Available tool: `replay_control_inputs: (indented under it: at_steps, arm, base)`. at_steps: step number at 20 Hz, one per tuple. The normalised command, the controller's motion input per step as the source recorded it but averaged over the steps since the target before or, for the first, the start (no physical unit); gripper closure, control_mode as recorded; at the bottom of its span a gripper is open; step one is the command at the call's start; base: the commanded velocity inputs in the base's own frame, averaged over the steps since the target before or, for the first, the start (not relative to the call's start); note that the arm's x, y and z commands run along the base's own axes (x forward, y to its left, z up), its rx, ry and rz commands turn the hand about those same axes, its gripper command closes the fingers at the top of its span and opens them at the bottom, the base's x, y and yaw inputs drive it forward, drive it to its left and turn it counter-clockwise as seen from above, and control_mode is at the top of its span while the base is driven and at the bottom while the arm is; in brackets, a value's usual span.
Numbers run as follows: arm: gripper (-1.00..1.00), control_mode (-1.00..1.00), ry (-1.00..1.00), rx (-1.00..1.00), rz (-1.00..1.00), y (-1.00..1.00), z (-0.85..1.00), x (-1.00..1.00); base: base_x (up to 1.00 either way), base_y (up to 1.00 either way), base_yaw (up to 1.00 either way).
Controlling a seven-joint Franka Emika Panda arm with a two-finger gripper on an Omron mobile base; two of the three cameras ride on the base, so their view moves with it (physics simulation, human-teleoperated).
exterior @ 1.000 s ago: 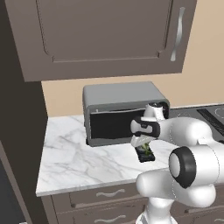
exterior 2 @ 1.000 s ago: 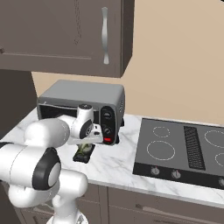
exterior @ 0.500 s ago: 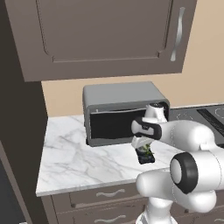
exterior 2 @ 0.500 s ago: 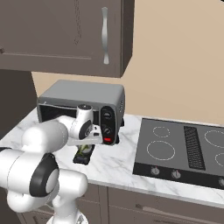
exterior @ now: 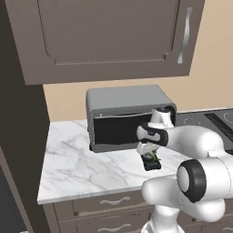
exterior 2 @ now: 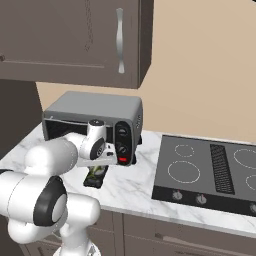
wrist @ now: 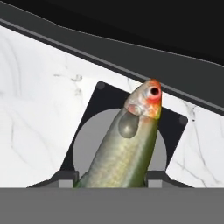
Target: Take the fish from the fridge and place it on the digital scale on the counter by the fridge. Wait a few seconds for a reading, then move it to the plate on the dining counter.
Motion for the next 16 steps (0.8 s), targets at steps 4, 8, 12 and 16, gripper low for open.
replay_control_inputs:
  at_steps: [4, 8, 12, 16]
  arm:
    - [-1.00, -1.00, 0.00, 0.00, 0.00, 0.00, 0.00, 0.00]
    - [-1.00, -1.00, 0.00, 0.00, 0.00, 0.00, 0.00, 0.00]
    - [-1.00, -1.00, 0.00, 0.00, 0.00, -0.04, 0.22, -0.11]
    - [-1.00, -1.00, -0.05, 0.04, 0.00, -0.04, 0.60, -0.37]
  base:
    - [0.00, 0.00, 0.00]
    - [0.00, 0.00, 0.00]
    - [0.00, 0.00, 0.00]
    - [0.00, 0.00, 0.00]
